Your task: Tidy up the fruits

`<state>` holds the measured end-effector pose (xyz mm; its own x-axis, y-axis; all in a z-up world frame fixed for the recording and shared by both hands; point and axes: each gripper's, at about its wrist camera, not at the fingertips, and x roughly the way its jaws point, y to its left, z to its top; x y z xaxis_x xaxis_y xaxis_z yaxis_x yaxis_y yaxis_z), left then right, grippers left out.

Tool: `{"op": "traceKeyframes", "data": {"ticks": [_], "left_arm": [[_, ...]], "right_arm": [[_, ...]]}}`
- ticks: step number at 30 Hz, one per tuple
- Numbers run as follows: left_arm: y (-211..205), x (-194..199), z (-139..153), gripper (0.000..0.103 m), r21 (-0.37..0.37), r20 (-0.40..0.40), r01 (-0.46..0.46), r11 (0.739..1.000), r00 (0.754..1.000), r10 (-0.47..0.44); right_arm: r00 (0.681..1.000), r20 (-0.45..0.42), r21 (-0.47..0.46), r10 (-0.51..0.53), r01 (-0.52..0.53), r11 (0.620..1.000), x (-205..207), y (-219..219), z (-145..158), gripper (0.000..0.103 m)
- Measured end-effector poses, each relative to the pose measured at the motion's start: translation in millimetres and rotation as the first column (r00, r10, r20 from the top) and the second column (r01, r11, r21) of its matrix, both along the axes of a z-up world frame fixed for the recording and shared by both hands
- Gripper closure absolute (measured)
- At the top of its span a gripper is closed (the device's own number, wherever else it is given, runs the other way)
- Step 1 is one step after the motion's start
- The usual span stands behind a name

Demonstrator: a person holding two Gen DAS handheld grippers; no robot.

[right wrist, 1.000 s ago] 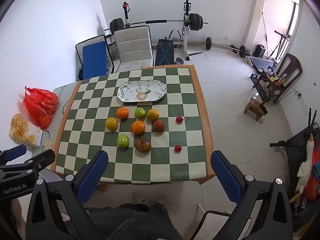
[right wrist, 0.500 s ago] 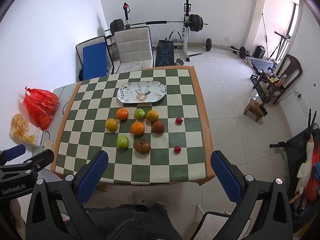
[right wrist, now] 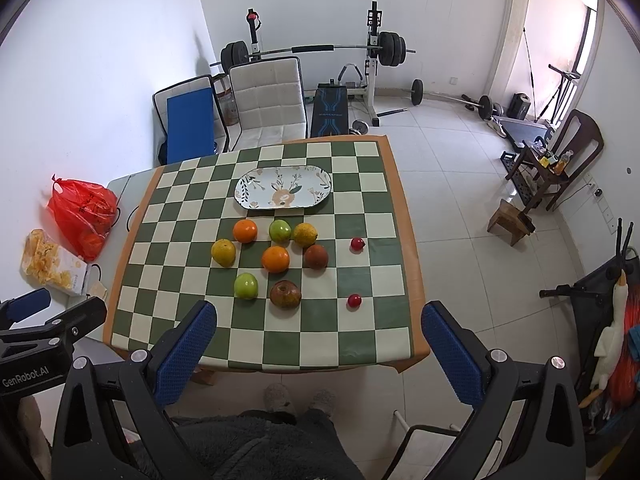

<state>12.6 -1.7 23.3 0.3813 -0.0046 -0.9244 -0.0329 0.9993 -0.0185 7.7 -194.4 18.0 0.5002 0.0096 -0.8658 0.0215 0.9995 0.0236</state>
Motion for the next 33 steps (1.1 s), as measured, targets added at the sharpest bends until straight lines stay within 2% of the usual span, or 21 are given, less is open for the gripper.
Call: {"op": "traceKeyframes", "data": {"ticks": [16,23,33], "left_arm": [[-0.6,-1.1,1.0,0.000,-0.001,0.008,-0.001,1.000,1.000,0.001],[-1.0,12.6,18.5,0.000,-0.004,0.005,0.006,1.000,1.000,-0.006],[-3.6,7.9,17.7,0.000,-0.005,0.016,0.004,1.000,1.000,-0.004]], "right_arm": [[1.000,0.005,0.000,-0.001,0.001,1.000,-0.8,0.0,1.0,0.000],[1.000,0.007,0.001,0.001,-0.001,1.000,-0.9,-0.3,1.6,0.000],[1.000,0.014,0.010,-0.002,0.002,1.000,5.0,1.5,7.7,0.000]]}}
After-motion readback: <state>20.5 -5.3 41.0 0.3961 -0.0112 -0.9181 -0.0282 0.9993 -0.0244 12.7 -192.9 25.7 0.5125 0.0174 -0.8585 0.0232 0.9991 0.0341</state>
